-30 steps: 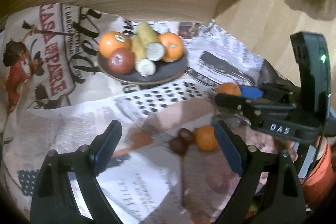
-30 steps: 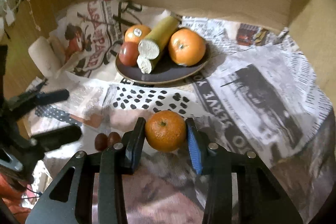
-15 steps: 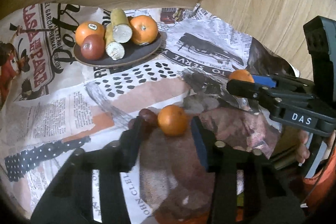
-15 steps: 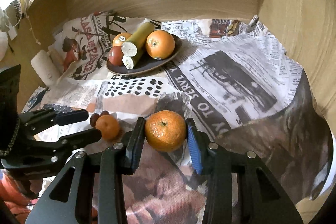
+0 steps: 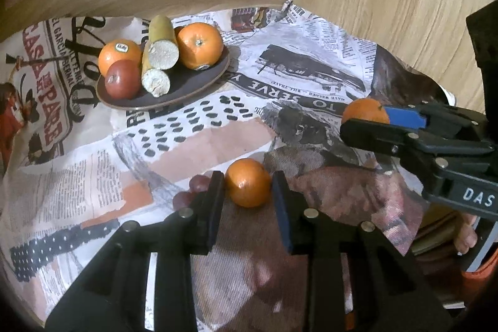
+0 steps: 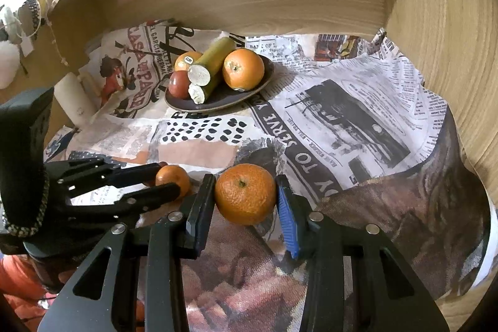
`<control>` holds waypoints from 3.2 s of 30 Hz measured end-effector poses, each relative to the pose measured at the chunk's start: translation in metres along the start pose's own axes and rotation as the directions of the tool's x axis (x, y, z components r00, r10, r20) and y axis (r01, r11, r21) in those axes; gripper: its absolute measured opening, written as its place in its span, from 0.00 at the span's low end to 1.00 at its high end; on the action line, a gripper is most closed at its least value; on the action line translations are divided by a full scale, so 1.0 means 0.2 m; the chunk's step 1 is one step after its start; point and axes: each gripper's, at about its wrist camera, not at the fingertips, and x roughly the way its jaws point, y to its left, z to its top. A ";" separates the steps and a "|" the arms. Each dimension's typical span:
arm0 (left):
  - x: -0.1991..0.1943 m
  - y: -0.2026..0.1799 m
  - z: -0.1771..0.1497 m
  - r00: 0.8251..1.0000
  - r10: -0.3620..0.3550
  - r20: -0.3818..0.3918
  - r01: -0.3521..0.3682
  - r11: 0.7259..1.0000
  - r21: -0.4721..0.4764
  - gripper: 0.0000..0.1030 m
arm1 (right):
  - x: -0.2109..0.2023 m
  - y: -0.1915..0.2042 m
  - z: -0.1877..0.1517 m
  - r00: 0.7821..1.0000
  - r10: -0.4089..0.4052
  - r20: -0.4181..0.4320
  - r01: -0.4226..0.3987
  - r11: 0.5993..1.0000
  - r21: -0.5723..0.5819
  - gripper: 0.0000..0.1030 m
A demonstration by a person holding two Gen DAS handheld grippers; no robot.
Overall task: Organize fruits
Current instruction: 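Grasp a tangerine with the right tool while the left tool grasps another tangerine, then lower both tangerines onto the dark plate and open both tools, then grasp a brown chestnut with the left tool while the right tool grasps another chestnut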
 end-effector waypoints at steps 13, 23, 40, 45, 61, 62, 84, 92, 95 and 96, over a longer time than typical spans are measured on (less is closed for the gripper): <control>0.07 0.00 0.09 1.000 -0.029 0.001 0.029 0.999 0.031 0.30 | -0.01 -0.02 0.04 1.000 -0.004 0.016 0.004 1.000 0.018 0.35; -0.07 0.17 0.18 0.996 -0.036 0.083 0.038 0.999 -0.025 0.30 | 0.03 0.00 0.15 1.000 -0.007 0.024 0.007 1.000 -0.003 0.35; 0.05 0.63 0.34 0.998 -0.002 0.056 0.010 0.991 -0.137 0.30 | 0.36 0.17 0.45 0.998 0.022 -0.062 -0.029 0.994 -0.108 0.35; 0.12 0.64 0.36 0.999 -0.009 0.037 0.013 0.992 -0.124 0.30 | 0.51 0.19 0.50 0.993 0.018 -0.116 -0.034 0.990 -0.136 0.35; 0.22 0.63 0.40 0.999 -0.034 0.024 0.036 0.994 -0.106 0.33 | 0.73 0.16 0.53 0.979 -0.007 -0.202 -0.022 0.990 -0.140 0.37; 0.22 0.63 0.40 0.999 -0.025 0.023 0.027 0.993 -0.111 0.34 | 0.72 0.16 0.53 0.980 -0.005 -0.201 -0.024 0.990 -0.141 0.39; -0.15 0.55 0.13 0.997 0.011 0.072 -0.002 0.993 -0.115 0.51 | 0.31 0.26 0.32 0.996 0.030 -0.081 -0.043 0.986 -0.159 0.42; -0.12 0.41 -0.03 0.999 -0.050 0.011 0.051 0.992 -0.114 0.51 | 0.25 0.22 0.16 0.995 0.029 -0.099 -0.040 0.992 -0.115 0.42; -0.10 0.37 -0.06 0.997 -0.077 -0.006 0.076 0.991 -0.114 0.51 | 0.23 0.20 0.12 0.994 0.028 -0.103 -0.039 0.994 -0.103 0.42; -0.09 0.36 -0.07 0.996 -0.086 -0.008 0.085 0.990 -0.111 0.51 | 0.23 0.20 0.11 0.994 0.027 -0.104 -0.038 0.994 -0.102 0.42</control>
